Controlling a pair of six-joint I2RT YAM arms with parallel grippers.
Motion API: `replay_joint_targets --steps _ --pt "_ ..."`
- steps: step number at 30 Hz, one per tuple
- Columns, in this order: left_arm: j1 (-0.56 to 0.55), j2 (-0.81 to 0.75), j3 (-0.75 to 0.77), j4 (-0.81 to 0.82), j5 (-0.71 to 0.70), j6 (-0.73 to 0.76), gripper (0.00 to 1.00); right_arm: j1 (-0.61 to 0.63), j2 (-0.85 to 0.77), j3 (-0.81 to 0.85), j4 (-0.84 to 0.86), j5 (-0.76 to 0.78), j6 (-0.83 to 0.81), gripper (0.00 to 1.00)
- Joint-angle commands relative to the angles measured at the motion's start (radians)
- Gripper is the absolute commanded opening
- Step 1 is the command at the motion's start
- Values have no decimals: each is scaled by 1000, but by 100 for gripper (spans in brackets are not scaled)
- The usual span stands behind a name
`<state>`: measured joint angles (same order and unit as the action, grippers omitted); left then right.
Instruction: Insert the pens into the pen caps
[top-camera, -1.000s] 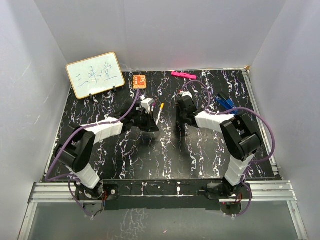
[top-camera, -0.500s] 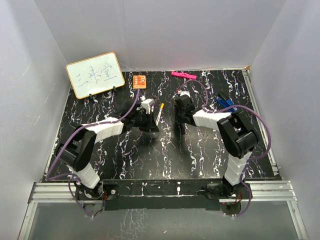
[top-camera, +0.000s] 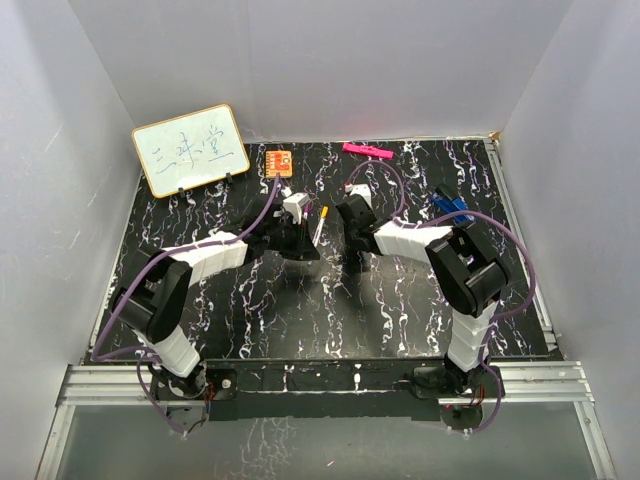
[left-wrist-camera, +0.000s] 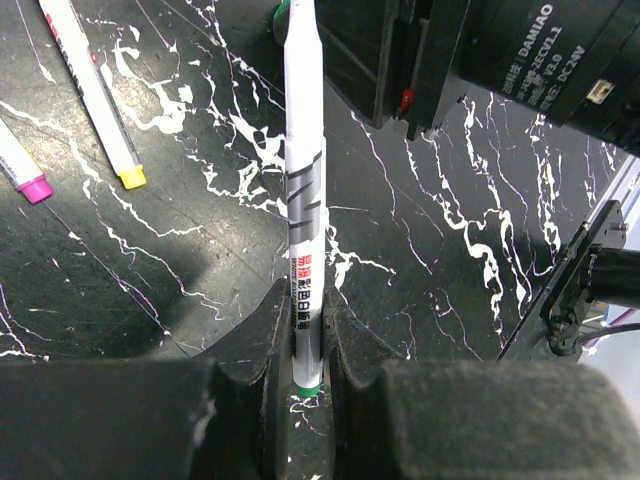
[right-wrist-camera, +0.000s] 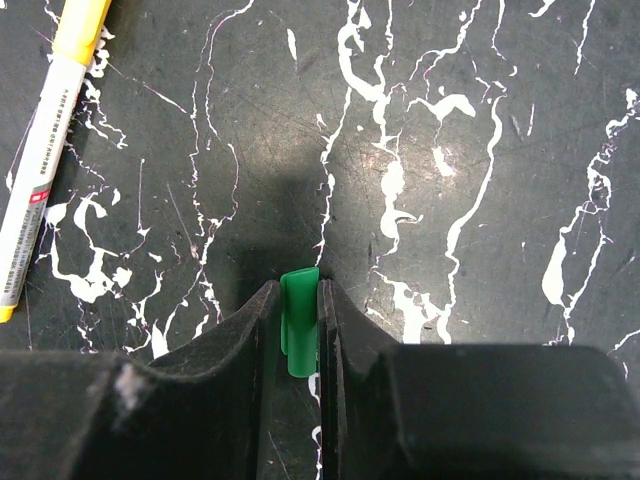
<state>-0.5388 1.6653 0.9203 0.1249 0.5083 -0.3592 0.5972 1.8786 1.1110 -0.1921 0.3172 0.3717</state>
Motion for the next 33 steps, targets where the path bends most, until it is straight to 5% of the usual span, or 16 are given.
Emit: replay_joint_targets --steps 1,4,6,19,33 --pt "-3 8 38 -11 12 -2 0 13 72 -33 -184 -3 2 18" --pt "-3 10 39 -14 12 -3 0 12 86 -25 -202 -2 3 13" --pt "-3 8 37 -16 9 -4 0 13 98 -18 -214 6 8 1" --pt "-1 -14 12 -3 28 9 0 -35 -14 89 -118 20 31 0" --pt "-99 -49 12 109 75 26 0 -138 -425 -174 486 -162 89 0"
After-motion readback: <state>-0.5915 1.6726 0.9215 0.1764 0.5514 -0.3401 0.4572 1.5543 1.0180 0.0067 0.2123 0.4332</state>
